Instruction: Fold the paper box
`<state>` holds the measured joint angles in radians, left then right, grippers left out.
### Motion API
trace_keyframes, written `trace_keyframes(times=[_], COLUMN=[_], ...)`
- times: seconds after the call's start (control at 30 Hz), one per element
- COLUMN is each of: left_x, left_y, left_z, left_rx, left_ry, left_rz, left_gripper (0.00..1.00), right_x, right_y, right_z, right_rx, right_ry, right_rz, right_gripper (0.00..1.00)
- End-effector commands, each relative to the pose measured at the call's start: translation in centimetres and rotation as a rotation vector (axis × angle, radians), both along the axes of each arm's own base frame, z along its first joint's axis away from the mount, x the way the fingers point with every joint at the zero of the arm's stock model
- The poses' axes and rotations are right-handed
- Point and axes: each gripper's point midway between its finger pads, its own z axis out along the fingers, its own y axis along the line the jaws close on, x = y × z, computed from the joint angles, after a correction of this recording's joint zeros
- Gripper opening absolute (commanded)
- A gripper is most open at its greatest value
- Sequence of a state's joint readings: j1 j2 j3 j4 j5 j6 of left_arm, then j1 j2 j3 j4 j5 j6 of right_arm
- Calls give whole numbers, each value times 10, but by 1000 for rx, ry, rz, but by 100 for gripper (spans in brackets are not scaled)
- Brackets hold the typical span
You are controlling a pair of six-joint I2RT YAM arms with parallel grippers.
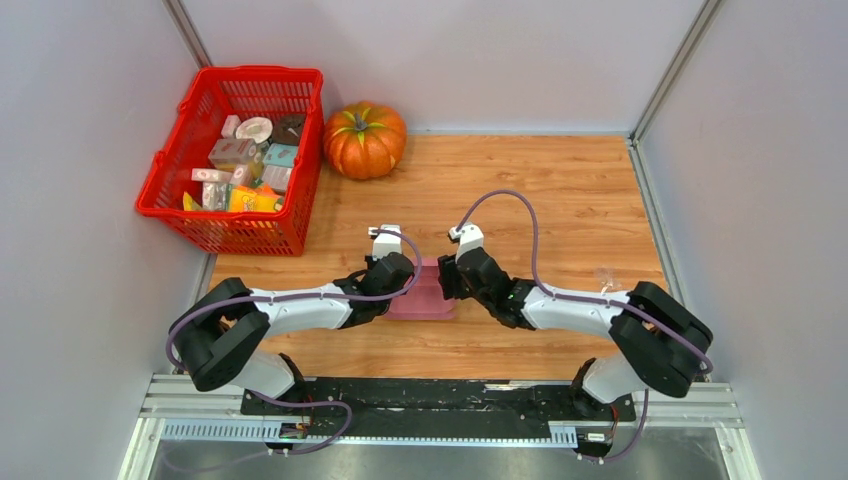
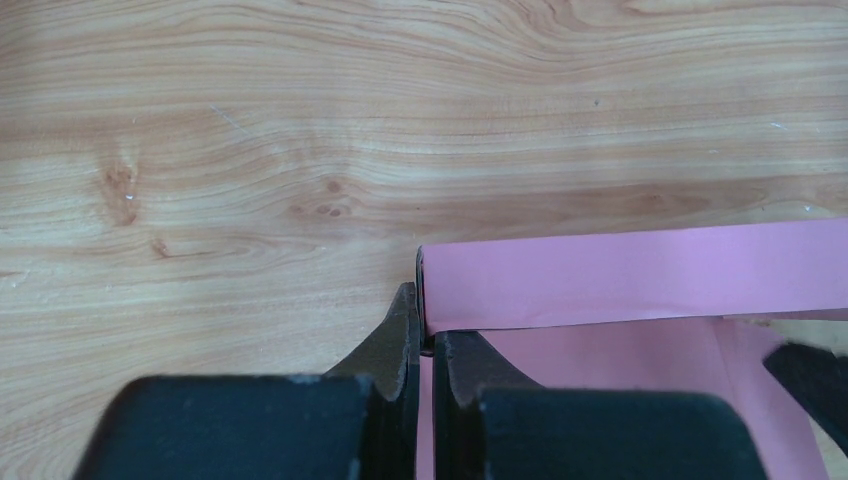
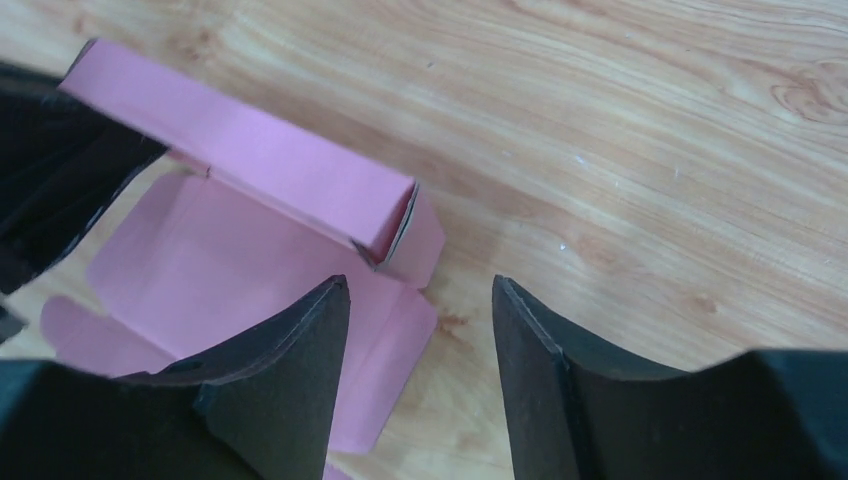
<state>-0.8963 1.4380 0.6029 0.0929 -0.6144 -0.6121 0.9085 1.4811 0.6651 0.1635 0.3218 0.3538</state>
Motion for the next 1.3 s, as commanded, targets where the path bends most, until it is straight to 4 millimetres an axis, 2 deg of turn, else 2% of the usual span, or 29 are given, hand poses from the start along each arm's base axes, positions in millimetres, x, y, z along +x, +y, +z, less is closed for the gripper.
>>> trace_keyframes(times=[0.0, 0.2, 0.33, 0.47, 0.5, 0.53, 0.57, 0.6, 0.63, 0.67, 0.7, 0.73, 0.77, 0.87, 0.93, 1.07, 1.13, 1.17, 1.23, 1.27], left_x=[-2, -2, -2, -1, -1, -1, 0, 0, 1, 2, 2, 2, 2, 1, 0, -1, -2, -2, -2, -2], left_y=[-2, -3, -2, -3, -5, -5, -6, -6, -6, -7, -7, -7, -6, -4, -4, -3, -1, 0, 2, 2], left_z=[6, 7, 7, 9, 9, 9, 9, 9, 9, 10, 10, 10, 10, 6, 4, 1, 1, 1, 1, 1], left_rx=[-15, -9, -8, -15, -17, -19, -17, -18, -23, -20, -20, -27, -27, -36, -46, -53, -46, -47, -37, -36], left_ry=[-8, -7, -10, -13, -12, -12, -10, -7, -5, -3, -2, 2, 1, 8, 14, 21, 20, 20, 21, 22], left_rz=[-13, -19, -19, -20, -22, -19, -20, -16, -8, -2, 1, 14, 20, 41, 47, 57, 63, 65, 71, 71], left_gripper=[0, 0, 0, 0, 0, 0, 0, 0, 0, 0, 0, 0, 0, 0, 0, 0, 0, 0, 0, 0], right_x=[-16, 0, 17, 35, 40, 46, 45, 47, 53, 48, 51, 55, 50, 47, 48, 44, 39, 36, 27, 22], right_y=[4, 12, 17, 25, 30, 26, 35, 41, 38, 43, 47, 34, 32, 24, 16, 18, 18, 14, 12, 10], right_z=[10, 8, 9, 9, 13, 14, 12, 15, 19, 5, 10, 10, 0, -7, -9, 2, 8, 5, 9, 8], right_rx=[37, 7, 14, 31, 40, 23, 26, 30, 8, -36, -34, -39, -65, -64, -82, -93, -88, -102, -115, -127], right_ry=[-4, -62, -99, -151, -166, -196, -220, -243, -284, -286, -306, -330, -315, -315, -319, -320, -310, -296, -262, -241], right_rz=[108, 116, 58, -2, -22, -77, -84, -101, -172, -195, -236, -356, -377, -440, -468, -406, -370, -351, -297, -281], right_gripper=[58, 48, 44, 35, 24, 19, 13, 2, 0, 0, 0, 0, 0, 0, 0, 0, 7, 10, 33, 41])
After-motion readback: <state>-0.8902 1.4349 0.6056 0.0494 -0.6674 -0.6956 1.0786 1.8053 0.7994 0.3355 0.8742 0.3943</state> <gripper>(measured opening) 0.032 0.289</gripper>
